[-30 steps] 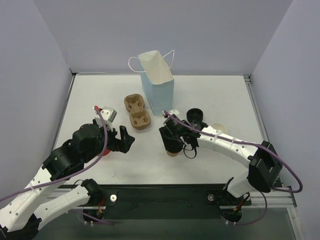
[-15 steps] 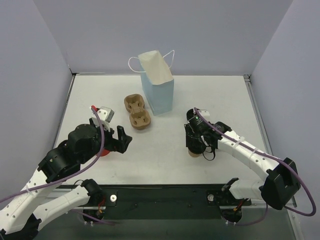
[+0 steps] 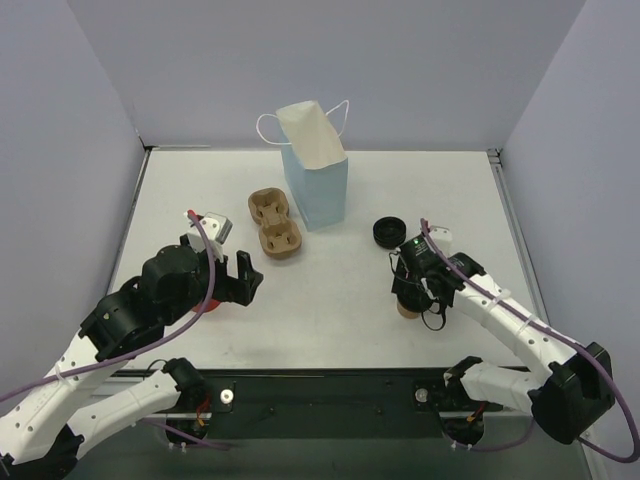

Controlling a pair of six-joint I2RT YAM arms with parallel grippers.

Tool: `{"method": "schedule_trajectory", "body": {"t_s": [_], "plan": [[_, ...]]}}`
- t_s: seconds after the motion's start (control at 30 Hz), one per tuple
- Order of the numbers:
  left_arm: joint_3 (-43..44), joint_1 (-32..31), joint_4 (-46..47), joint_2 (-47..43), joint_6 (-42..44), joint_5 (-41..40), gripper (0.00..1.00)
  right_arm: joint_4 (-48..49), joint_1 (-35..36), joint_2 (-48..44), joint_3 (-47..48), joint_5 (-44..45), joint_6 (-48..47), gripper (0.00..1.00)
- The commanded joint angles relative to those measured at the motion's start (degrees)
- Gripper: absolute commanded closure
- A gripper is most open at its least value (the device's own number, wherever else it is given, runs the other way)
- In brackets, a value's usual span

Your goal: Pack the takeout coffee

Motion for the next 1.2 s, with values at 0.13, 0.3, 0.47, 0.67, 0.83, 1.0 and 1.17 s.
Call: {"method": "schedule_trajectory", "body": {"t_s": [0.13, 0.3, 0.47, 0.67, 0.83, 1.0, 1.17], "plan": [[2.6, 0.4, 0.2, 0.2, 0.9, -0.9, 0.03, -7.5, -10.0, 0.8, -1.1, 5.4, -4.5, 0.37], [2.4, 0.4, 0.2, 0.1, 0.8, -1.1, 0.03, -6.0, -12.2, 0.3, -1.9, 1.7, -6.0, 0.36], [2.4, 0.4, 0.5, 0.1, 0.9, -0.8, 0.03, -6.4, -12.1, -3.4, -3.8, -1.2, -4.5, 0.29], [2.3, 0.4, 0.1, 0.1, 0.9, -1.5, 0.03, -7.1, -12.1, -7.4, -3.3, -3.8, -4.0, 0.19], [2.9, 0.4, -0.3, 0.5, 0.6, -1.6, 0.03, -8.9, -12.1, -8.3, -1.0, -4.3, -4.8, 0.14], [3.8, 0.4, 0.0, 1.6, 1.4, -2.8, 0.03, -11.4, -12.1, -9.6, 2.4, -5.5, -5.3, 0.09], [7.4, 0.4, 2.0, 6.7, -4.9, -16.5, 0.03, -16.0, -12.0, -10.5, 8.8, -5.2, -7.0, 0.09]]}}
